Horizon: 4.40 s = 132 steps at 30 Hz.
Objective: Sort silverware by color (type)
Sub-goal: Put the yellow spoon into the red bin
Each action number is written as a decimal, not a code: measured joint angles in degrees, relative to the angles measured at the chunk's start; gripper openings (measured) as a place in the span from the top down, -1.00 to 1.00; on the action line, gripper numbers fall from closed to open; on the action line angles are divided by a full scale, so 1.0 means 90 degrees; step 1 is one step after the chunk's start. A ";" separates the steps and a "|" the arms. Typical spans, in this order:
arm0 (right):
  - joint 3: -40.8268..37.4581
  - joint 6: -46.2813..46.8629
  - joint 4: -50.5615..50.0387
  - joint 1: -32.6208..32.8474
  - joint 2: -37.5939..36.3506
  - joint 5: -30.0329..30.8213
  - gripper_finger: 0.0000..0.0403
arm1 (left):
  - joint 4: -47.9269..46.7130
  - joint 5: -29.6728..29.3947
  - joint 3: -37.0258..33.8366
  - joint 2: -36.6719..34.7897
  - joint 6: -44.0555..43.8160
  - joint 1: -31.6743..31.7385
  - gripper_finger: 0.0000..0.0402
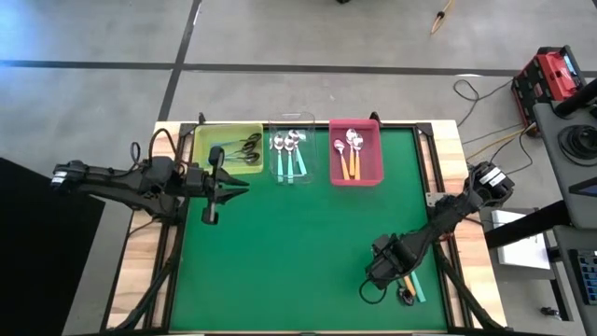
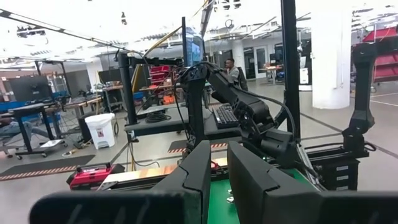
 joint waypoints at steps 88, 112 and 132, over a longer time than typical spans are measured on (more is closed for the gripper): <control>-0.0992 0.1186 0.0353 -0.0233 -0.1252 0.2127 0.86 | 0.0033 -0.0063 -0.0005 0.0076 0.0432 0.0005 0.82; 0.2842 -0.4027 0.0242 -0.3081 -0.0164 0.3435 0.86 | 0.0010 -0.0073 -0.0005 0.0088 0.0954 0.0005 0.82; 0.5619 -0.6670 -0.1712 -0.6485 0.1733 0.2805 0.86 | -0.0744 -0.0076 -0.0005 -0.0581 0.1273 0.0007 0.82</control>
